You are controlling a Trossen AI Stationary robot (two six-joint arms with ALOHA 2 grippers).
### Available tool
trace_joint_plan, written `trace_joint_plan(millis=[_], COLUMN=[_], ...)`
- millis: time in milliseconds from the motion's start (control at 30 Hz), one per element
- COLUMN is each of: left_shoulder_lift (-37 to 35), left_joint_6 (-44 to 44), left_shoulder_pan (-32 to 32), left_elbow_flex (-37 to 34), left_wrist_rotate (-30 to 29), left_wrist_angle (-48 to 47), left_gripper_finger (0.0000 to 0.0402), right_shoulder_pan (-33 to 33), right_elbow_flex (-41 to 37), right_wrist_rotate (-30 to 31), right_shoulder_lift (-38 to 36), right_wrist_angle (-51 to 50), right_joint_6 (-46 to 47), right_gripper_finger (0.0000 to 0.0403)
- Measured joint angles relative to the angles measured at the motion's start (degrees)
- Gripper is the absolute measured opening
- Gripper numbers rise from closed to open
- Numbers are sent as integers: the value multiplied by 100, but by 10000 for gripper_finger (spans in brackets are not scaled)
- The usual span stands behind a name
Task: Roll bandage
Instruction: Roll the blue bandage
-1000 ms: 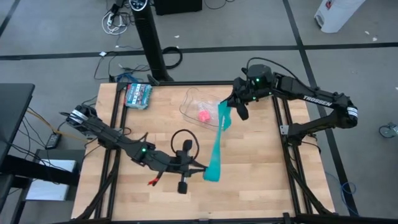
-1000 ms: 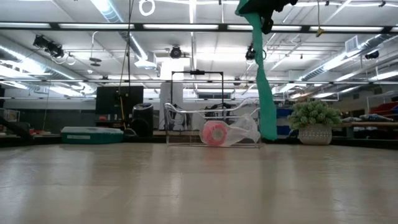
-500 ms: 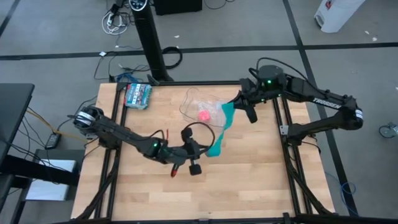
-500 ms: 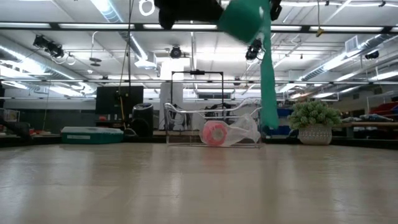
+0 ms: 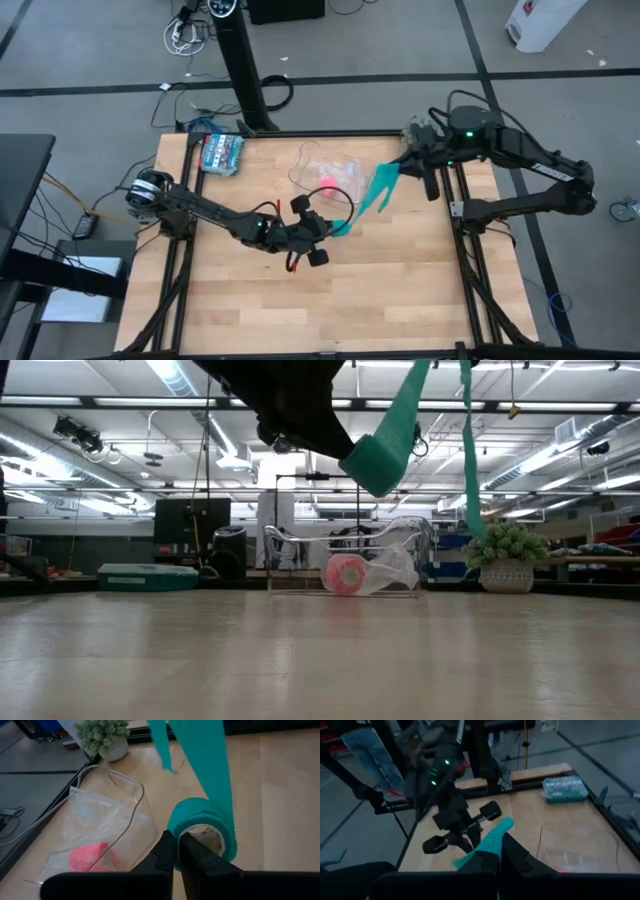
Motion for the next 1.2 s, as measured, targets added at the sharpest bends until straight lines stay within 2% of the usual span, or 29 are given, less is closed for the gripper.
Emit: trace_joint_plan(millis=[200,367,667,1200], left_shoulder_lift=[0,0,38,140], left_joint_6=[-2,9,20,603], left_shoulder_pan=[43,41,-26,-537], left_elbow_flex=[0,0,0,0], left_wrist_rotate=[61,209,827,1132], left_wrist_angle=[63,195,662,1960], left_gripper_finger=[24,24,24,24], right_shoulder_pan=[0,0,-50,-179], right_elbow_flex=[0,0,0,-2], right_wrist_rotate=[306,448,1002,1959], right_shoulder_lift=[-360,-360,-11,782], right_wrist_angle=[-166,-79,531,717], right_joint_6=[-30,-30,-29,82], right_gripper_finger=[0,0,0,0])
